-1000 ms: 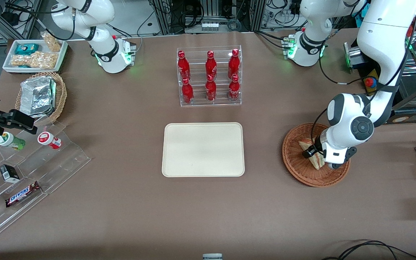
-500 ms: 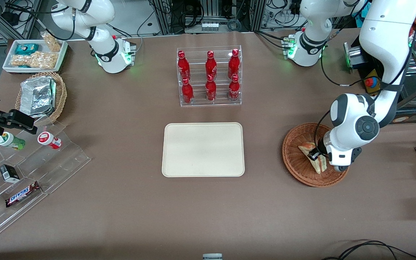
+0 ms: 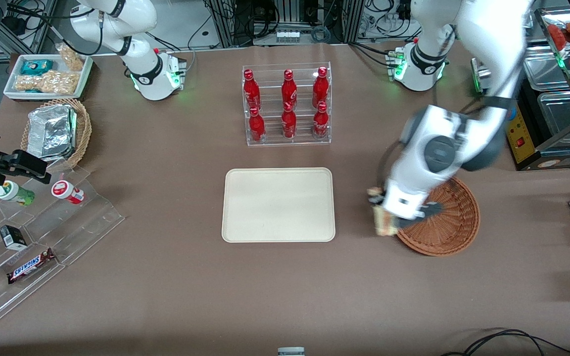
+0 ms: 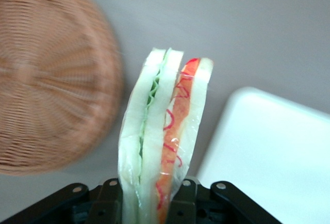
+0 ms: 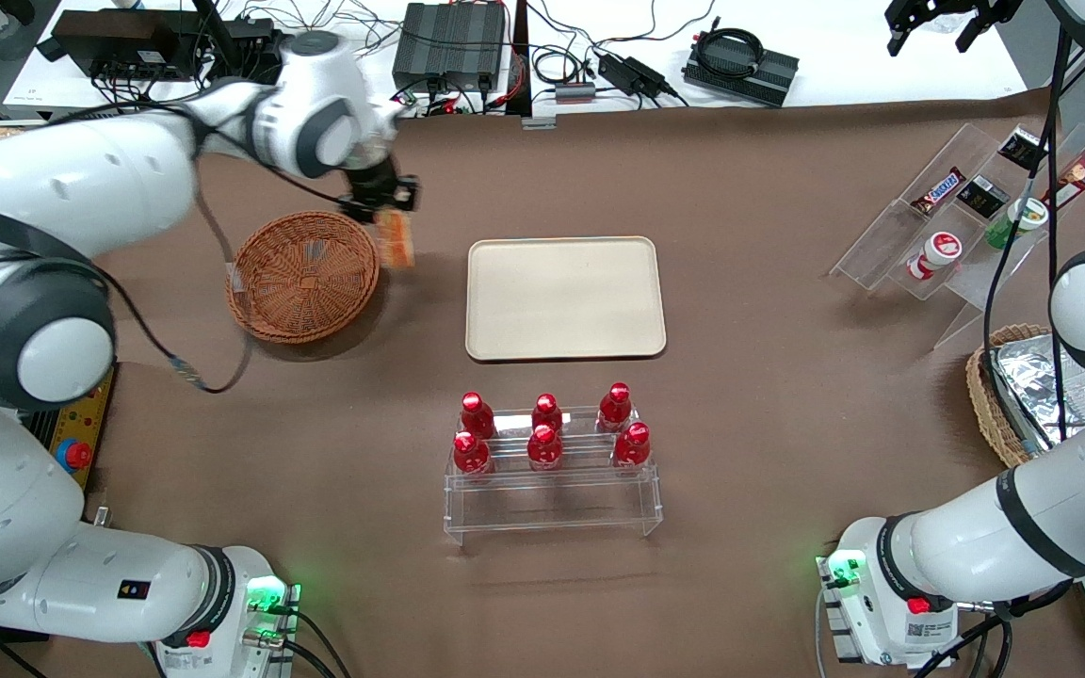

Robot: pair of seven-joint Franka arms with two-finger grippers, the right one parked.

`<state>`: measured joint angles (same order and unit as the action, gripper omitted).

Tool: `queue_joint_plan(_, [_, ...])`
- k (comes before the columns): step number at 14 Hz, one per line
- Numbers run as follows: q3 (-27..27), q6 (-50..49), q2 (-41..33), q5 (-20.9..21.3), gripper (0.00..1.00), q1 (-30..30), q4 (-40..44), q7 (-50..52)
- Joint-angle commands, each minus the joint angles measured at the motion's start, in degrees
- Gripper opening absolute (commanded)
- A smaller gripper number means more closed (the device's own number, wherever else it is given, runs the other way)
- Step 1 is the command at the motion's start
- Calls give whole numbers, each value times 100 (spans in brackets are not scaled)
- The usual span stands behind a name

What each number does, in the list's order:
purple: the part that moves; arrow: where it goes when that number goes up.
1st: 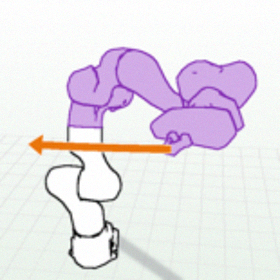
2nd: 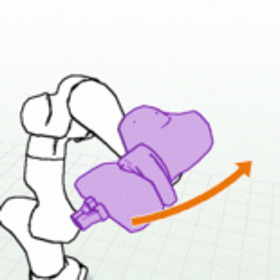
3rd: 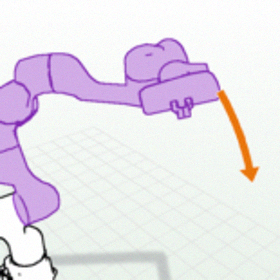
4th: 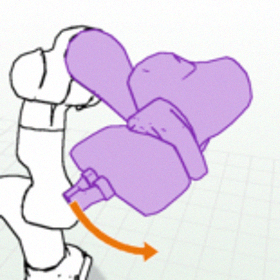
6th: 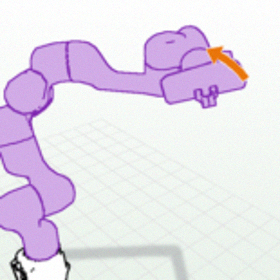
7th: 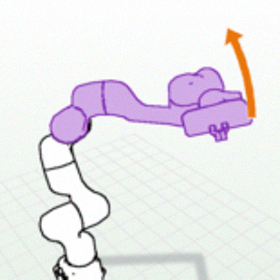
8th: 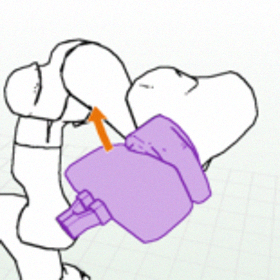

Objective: Place sandwich from basket to tray
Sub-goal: 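Lift the sandwich and carry it over the cream tray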

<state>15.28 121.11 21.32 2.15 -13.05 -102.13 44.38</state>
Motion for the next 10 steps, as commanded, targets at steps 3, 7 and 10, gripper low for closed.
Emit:
queue_joint_plan(3, [-86, -140, 1750, 5, 5, -1453, 1844, -307])
queue_joint_plan(7, [-104, -289, 2647, 23, 6, -1903, 2793, -299])
queue_joint_plan(10, [-139, -307, 3316, 40, 8, -2070, 3550, 164])
